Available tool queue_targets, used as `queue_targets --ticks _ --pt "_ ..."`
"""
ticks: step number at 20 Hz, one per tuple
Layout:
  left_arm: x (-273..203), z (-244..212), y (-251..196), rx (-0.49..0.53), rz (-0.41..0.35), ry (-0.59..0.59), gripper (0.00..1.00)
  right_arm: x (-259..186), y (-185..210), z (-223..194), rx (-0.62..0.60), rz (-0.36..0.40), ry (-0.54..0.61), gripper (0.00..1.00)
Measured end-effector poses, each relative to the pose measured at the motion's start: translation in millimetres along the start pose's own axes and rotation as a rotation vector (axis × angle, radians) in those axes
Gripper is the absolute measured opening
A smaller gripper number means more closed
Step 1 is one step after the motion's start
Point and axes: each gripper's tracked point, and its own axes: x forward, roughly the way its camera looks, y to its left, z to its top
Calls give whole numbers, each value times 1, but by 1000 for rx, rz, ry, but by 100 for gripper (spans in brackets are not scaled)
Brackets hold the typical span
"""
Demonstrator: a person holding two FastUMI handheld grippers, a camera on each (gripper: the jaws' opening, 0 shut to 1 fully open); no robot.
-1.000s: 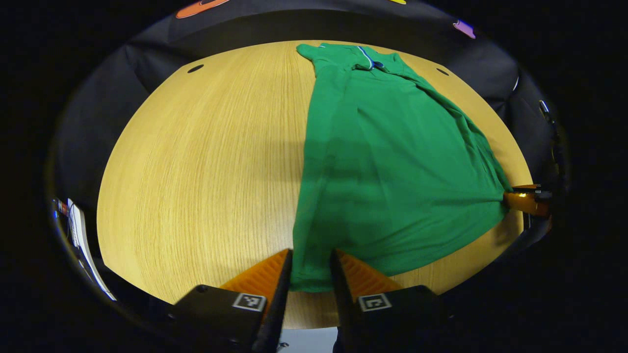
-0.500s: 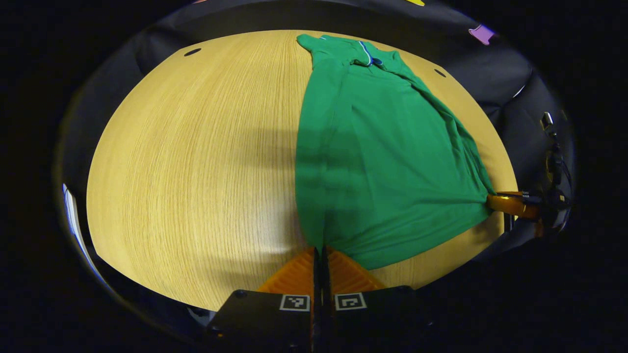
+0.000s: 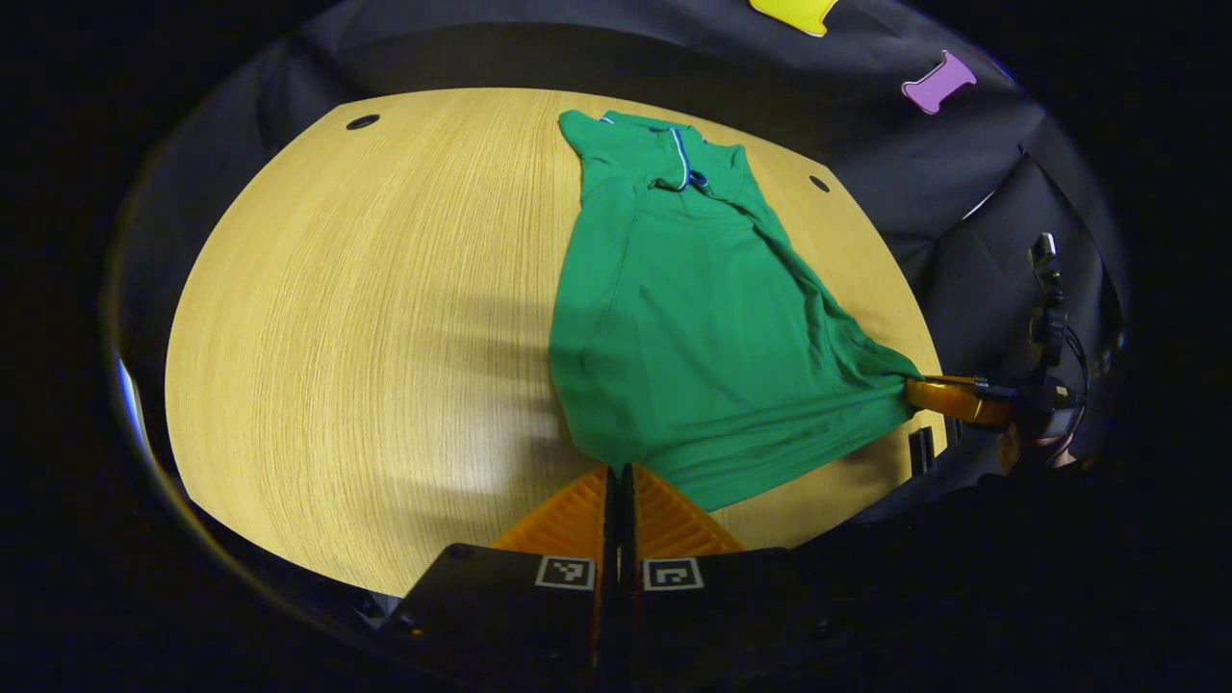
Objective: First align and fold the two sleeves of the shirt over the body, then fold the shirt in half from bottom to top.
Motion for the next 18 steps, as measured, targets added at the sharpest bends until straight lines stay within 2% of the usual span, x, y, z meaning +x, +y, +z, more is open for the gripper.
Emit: queue_targets --ticks 8,12,13,14,18 --pt "-18 87 -2 89 19 -177 6 -23 1 87 37 0 -164 0" --pt "-30 144 -3 78 43 -286 6 -35 5 139 22 -2 -258 0" --pt "-31 160 -1 83 61 -316 6 -36 6 153 26 0 -280 3" --pt "-33 176 1 83 78 -344 6 -36 6 165 30 0 -297 0" --pt "-28 234 0 62 104 -427 6 -31 7 221 58 0 -361 0"
